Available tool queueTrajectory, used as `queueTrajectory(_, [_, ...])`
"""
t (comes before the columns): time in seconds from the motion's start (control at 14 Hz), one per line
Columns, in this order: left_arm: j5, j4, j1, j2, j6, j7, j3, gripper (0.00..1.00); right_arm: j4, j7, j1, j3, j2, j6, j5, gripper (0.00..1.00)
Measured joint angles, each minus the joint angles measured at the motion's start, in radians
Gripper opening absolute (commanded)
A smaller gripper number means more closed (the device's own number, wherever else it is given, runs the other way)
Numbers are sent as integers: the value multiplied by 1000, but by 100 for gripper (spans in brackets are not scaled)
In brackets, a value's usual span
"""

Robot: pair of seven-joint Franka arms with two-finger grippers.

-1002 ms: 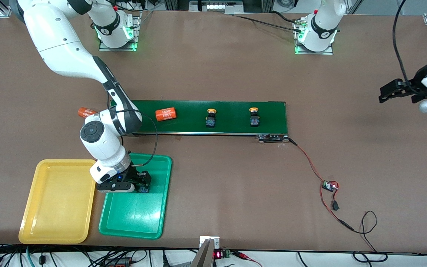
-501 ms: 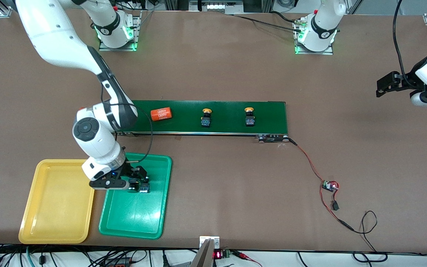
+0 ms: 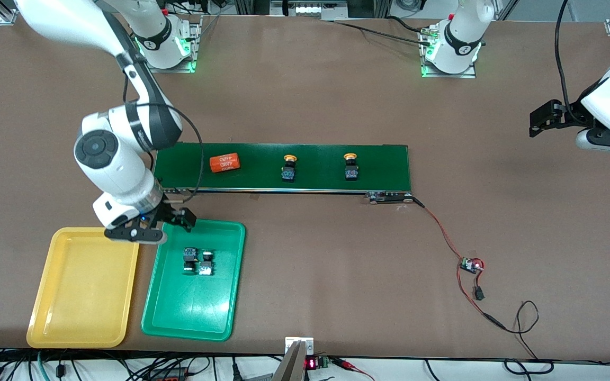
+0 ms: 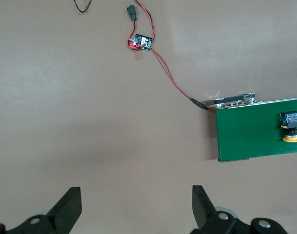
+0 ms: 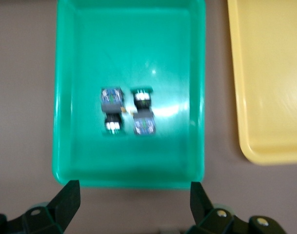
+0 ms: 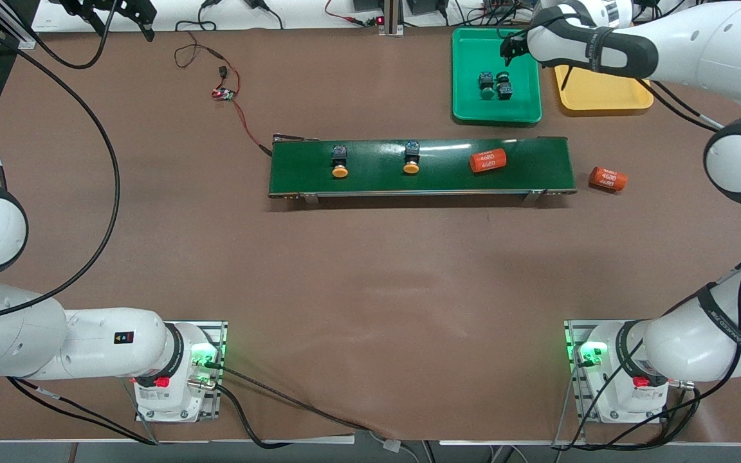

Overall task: Sort buttons by color to trays
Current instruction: 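Reach the right gripper to the belt and grasp an orange-capped button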

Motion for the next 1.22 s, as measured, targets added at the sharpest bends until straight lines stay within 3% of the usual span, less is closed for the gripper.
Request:
queueTrajectory(0.21, [0,0,0,0,-1,0,0,100,-109,21,3,40,-113,-105,10,100])
queueTrajectory(0.43, [0,0,0,0,-1,0,-1,100,-200,106,13,103,-172,-121,10,100])
queueTrajectory(0.93, [0,2,0,0,-2,0,-2,100,-260,132,33,185,-169,-120,10,100])
queueTrajectory(1.22, [0,7,0,0,-2,0,-2,100,-264,190,69,195,-127,-86,10,100])
